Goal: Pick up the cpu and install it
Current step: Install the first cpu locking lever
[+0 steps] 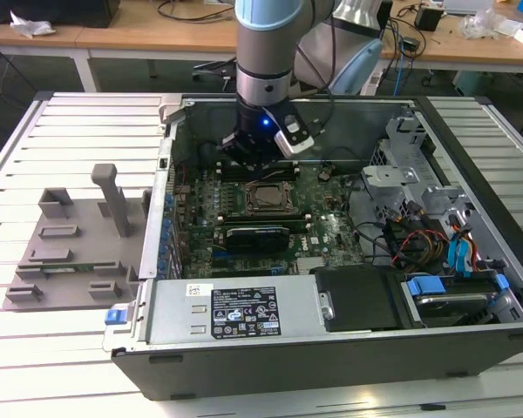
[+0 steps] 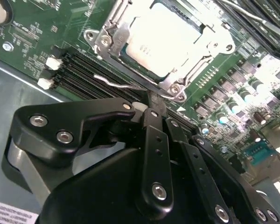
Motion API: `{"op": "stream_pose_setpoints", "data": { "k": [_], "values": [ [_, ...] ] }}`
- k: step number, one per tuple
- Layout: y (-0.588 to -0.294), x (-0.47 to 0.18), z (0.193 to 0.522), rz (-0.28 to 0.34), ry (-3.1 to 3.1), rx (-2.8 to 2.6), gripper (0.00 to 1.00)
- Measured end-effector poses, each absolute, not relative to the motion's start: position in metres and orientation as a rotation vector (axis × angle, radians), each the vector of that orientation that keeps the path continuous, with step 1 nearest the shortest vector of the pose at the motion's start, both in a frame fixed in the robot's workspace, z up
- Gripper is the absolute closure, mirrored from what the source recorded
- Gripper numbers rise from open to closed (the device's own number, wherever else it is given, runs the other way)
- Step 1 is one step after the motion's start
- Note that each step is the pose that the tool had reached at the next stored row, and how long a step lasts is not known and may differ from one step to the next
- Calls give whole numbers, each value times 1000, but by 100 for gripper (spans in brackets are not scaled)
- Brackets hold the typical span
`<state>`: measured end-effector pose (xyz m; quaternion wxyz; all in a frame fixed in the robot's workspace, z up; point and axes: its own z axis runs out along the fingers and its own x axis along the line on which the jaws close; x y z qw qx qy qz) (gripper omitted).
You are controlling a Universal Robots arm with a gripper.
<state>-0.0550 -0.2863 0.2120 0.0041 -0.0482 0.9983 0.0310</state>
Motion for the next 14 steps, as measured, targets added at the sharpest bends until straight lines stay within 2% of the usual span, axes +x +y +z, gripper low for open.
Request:
{"op": "stream_pose_setpoints", "data": {
  "k": [14],
  "values": [
    [-286, -32, 207, 98, 3131, -152, 89]
  ]
}}
